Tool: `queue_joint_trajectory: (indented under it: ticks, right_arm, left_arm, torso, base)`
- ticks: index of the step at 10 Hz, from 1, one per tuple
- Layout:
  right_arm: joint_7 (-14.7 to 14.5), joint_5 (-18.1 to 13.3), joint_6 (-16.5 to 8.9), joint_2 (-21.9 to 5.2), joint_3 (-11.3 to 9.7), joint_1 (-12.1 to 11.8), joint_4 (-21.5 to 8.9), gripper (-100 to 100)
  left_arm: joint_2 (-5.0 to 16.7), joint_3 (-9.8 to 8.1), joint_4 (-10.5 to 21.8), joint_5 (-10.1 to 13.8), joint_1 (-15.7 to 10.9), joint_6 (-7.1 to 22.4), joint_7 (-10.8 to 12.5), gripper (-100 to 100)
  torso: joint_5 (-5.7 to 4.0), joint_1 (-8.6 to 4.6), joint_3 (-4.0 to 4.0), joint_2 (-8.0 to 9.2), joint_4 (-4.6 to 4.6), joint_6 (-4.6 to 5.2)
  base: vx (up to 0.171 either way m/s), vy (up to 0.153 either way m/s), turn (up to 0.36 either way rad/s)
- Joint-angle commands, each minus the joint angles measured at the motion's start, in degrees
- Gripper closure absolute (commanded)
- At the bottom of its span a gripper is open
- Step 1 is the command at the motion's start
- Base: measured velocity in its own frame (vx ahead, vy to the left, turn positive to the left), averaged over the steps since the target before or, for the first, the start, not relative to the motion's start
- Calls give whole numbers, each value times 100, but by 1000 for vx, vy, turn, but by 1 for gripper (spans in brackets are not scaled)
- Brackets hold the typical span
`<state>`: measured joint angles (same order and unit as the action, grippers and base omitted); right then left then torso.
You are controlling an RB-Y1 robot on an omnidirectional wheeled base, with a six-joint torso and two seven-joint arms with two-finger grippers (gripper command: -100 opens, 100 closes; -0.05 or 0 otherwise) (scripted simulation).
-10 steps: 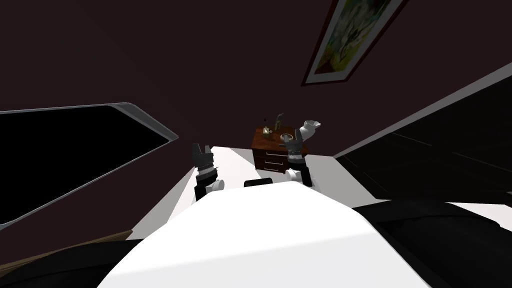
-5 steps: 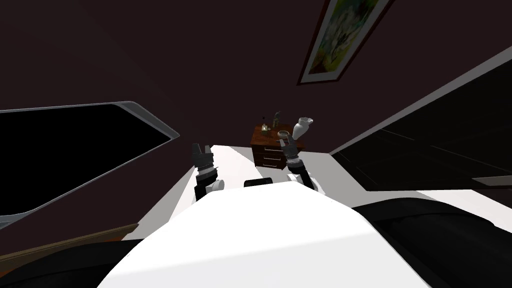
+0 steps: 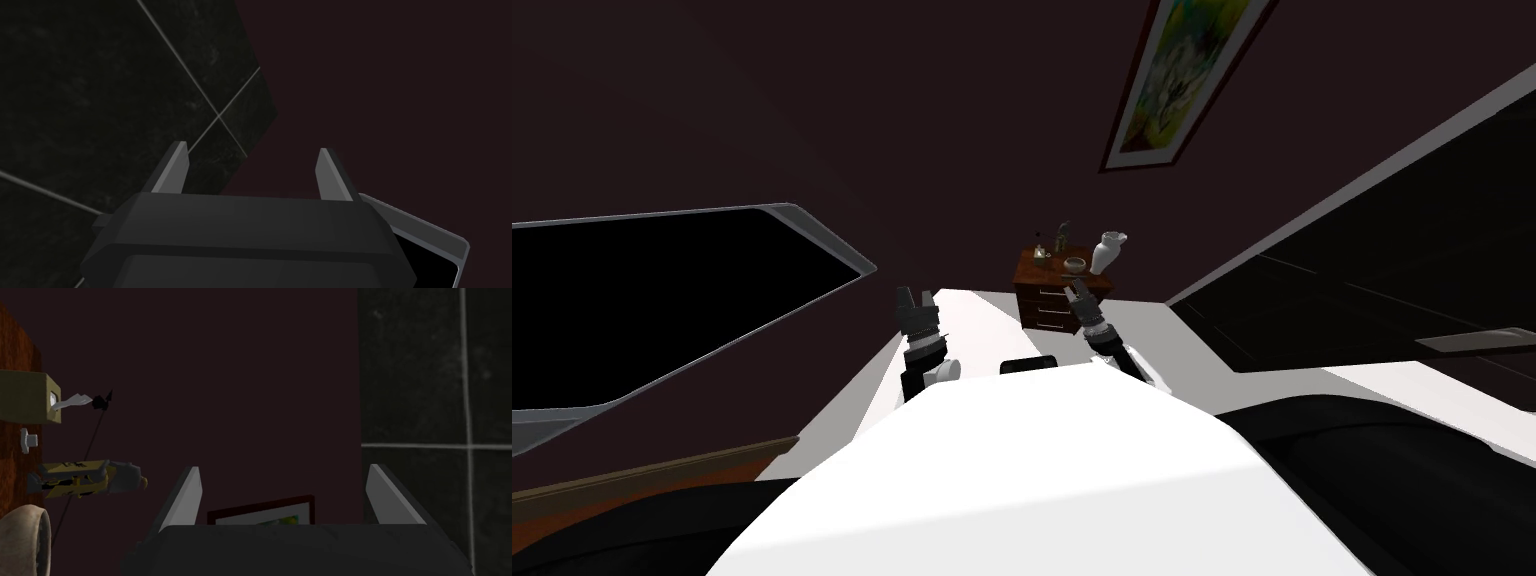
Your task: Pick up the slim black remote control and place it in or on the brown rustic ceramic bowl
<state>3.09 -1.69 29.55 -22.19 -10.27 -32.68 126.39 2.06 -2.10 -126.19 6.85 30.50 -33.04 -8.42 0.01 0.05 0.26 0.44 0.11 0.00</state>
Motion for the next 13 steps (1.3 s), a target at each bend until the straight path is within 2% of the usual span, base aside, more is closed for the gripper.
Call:
queue_joint_trajectory:
  ticks: [1,2,3,4,7,12,13]
  right_arm:
    - [-85,-117,116,-286,-156,-80,-109,-100]
    - [-85,-117,116,-358,-156,-80,-109,-100]
    - [-145,-212,177,-579,-267,-132,-191,-100]
    - [-145,-212,177,-676,-267,-132,-191,-100]
    - [-271,-414,301,-1204,-475,-216,-398,-100]
    - [-399,-631,428,-2073,-665,-276,-654,-100]
    - [-463,-746,491,-2254,-755,-297,-799,-100]
  left_arm:
    - [0,0,0,0,0,0,0,0]
    - [0,0,0,0,0,0,0,0]
    - [0,0,0,0,0,0,0,0]
    - [0,0,0,0,0,0,0,0]
    - [0,0,0,0,0,0,0,0]
    - [0,0,0,0,0,0,0,0]
    - [0,0,0,0,1,0,0,0]
  torso:
    - [0,0,0,0,0,0]
    - [0,4,0,2,-1,0]
    - [1,2,-1,-2,-1,0]
    - [1,6,1,3,0,0]
    - [1,3,-3,-5,-1,0]
    - [2,9,-5,-8,-2,-1]
    - [2,7,-8,-15,-3,0]
  base:
    - [-115,26,5]
    - [-104,18,-2]
    - [-125,29,13]
    - [-103,15,1]
    - [-109,25,22]
    - [-93,33,31]
    - [-66,40,78]
